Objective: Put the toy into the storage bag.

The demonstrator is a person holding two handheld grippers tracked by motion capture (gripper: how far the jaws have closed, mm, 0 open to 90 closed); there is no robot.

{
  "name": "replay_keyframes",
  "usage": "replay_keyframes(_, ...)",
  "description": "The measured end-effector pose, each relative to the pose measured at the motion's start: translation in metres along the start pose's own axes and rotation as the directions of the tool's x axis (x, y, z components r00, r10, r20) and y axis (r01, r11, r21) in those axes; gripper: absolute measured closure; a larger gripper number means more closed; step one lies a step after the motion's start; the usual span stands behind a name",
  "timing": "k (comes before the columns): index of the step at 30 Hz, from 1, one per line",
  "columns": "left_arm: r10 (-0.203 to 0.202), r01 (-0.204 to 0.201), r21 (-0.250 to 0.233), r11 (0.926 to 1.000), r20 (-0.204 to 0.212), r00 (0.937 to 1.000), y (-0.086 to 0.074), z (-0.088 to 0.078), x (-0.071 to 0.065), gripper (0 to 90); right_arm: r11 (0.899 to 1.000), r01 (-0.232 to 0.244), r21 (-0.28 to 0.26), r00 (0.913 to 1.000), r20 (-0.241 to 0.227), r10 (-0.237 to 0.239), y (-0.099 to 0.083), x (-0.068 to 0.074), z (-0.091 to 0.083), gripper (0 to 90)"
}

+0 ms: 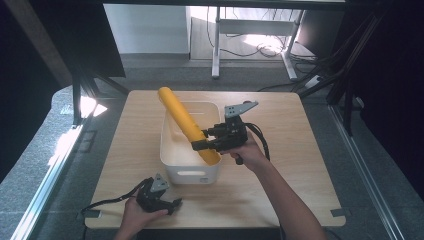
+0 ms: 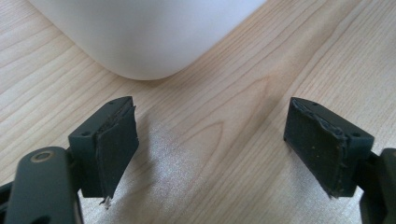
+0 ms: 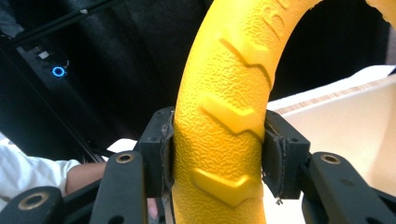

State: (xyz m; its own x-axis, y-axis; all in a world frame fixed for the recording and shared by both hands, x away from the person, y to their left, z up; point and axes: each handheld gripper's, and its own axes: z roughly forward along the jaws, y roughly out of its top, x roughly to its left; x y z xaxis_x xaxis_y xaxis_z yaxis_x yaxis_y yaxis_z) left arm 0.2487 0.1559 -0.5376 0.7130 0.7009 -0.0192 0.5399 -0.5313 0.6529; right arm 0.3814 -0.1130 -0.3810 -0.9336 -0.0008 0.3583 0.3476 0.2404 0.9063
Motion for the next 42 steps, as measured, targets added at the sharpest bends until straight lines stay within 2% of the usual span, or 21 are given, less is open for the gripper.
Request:
replay_keyframes(5,0.001,-0.001,0.001,1.0000,0.000,1.0000,0.000,0.000,0.000,17.7,1.000,-0.005,-0.014,0.9997,0.024,0.006,-0.004,-0.005,-0.006,48.4)
replay_keyframes(10,0.002,-0.002,0.000,1.0000,0.002,1.0000,0.000,0.000,0.000,17.7,1.000,-0.004,0.002,0.9956,0.093,0.004,-0.004,-0.005,-0.012,43.5)
replay_keyframes(23,-0.001,0.001,-0.002,1.0000,0.001,1.0000,0.000,0.000,0.000,17.6,1.000,0.021,0.013,0.9895,0.143,-0.023,-0.006,0.001,-0.017,38.8)
replay_keyframes(31,-0.001,0.001,-0.002,1.0000,-0.001,1.0000,0.000,-0.001,0.000,17.6,0.999,0.035,-0.009,0.9869,0.158,-0.033,-0.009,0.006,-0.032,37.8)
replay_keyframes(37,-0.002,0.002,-0.001,1.0000,-0.002,1.0000,0.000,-0.001,0.000,17.7,0.998,0.050,-0.027,0.9785,0.201,-0.043,-0.020,0.013,-0.052,37.7)
replay_keyframes(42,0.001,-0.001,0.001,1.0000,-0.002,1.0000,0.000,-0.001,0.000,17.6,0.998,0.058,-0.020,0.9678,0.246,-0.052,-0.036,0.014,-0.069,38.1)
